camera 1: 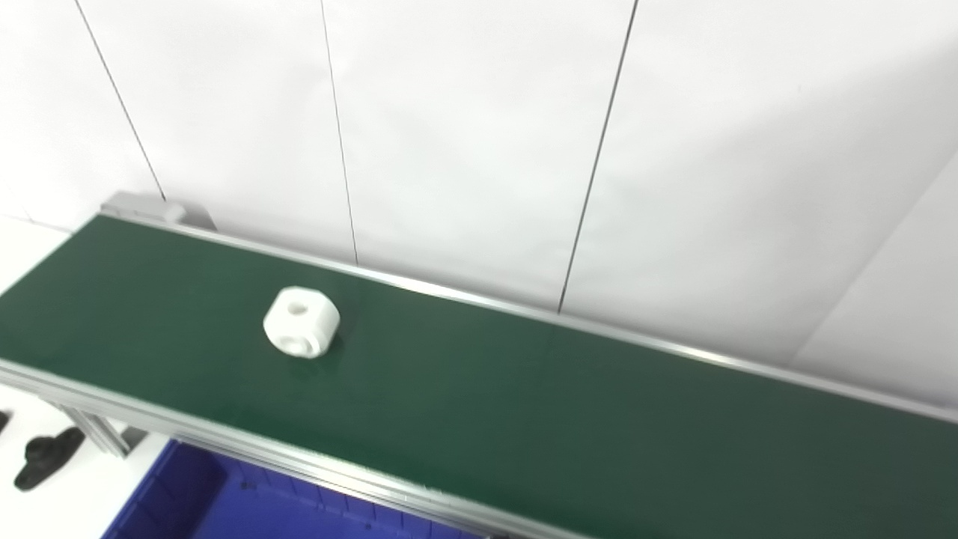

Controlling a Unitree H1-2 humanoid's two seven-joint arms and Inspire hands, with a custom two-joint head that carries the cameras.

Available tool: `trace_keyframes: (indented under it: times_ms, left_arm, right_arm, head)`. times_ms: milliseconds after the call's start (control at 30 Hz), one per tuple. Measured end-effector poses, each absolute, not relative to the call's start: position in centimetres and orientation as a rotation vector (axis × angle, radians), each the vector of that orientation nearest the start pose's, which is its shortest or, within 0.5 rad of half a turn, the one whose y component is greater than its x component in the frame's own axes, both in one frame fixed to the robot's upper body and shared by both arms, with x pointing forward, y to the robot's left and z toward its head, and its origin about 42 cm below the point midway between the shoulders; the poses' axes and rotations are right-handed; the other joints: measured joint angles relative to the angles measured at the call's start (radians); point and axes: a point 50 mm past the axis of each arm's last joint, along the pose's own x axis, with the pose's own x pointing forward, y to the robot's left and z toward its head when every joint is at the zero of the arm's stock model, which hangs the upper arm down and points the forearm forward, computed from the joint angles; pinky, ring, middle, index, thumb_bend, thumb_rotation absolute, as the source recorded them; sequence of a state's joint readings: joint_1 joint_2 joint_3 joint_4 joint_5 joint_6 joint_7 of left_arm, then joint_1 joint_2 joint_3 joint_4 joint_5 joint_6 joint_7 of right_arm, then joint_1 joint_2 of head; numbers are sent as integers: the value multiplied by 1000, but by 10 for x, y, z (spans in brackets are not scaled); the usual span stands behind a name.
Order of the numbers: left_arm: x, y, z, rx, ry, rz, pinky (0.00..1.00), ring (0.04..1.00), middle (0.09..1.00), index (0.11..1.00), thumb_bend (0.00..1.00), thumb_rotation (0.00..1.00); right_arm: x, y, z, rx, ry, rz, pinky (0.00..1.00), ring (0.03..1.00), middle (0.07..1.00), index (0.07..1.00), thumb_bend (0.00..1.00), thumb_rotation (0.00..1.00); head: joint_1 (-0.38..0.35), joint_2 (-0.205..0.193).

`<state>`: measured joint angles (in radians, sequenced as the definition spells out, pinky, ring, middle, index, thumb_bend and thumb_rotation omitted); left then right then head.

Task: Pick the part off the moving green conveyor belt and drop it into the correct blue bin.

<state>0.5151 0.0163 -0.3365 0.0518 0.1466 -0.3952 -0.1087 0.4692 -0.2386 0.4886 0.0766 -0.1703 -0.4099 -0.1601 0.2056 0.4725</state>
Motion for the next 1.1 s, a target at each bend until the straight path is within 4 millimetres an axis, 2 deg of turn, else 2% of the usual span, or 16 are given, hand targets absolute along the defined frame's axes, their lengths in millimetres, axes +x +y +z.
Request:
trace_keyframes:
  times_ms: [200,300,500,600,700,900,1000,1100]
  left_arm:
    - [80,136,20,11,129,-361,781,858,866,887,860,574]
    - [79,136,28,-10,98,-402,768,852,854,864,887,534]
    - [90,147,86,2,-122,-447,697,829,854,829,941,522]
    - [98,151,113,-13,-201,-423,658,797,829,782,994,424]
    - [115,162,145,1,-333,-399,640,789,814,757,1000,366]
    - [163,194,183,167,-482,-365,645,815,840,766,1000,354]
    - [187,210,199,296,-536,-332,698,840,848,779,1000,418]
    - [207,225,211,454,-558,-297,722,854,855,793,1000,437]
  right_arm:
    - [69,-184,10,-210,131,344,939,998,1000,1000,862,979]
    - [68,-182,11,-204,126,350,951,1000,1000,1000,861,974]
    - [69,-181,12,-200,122,351,944,998,1000,1000,866,982]
    - [69,-181,13,-197,120,349,943,993,1000,1000,864,984]
    - [70,-180,13,-192,119,352,945,994,1000,1000,865,986]
    - [72,-179,14,-188,114,349,947,996,1000,1000,860,993]
    - [72,-178,14,-181,115,349,972,999,1000,1000,859,979]
    - [73,-175,14,-170,114,342,974,997,1000,1000,864,976]
  head:
    - [5,24]
    - [6,34]
    - [11,57]
    - [11,68]
    - [9,74]
    - [3,74]
    - [-3,74]
    - [-5,74]
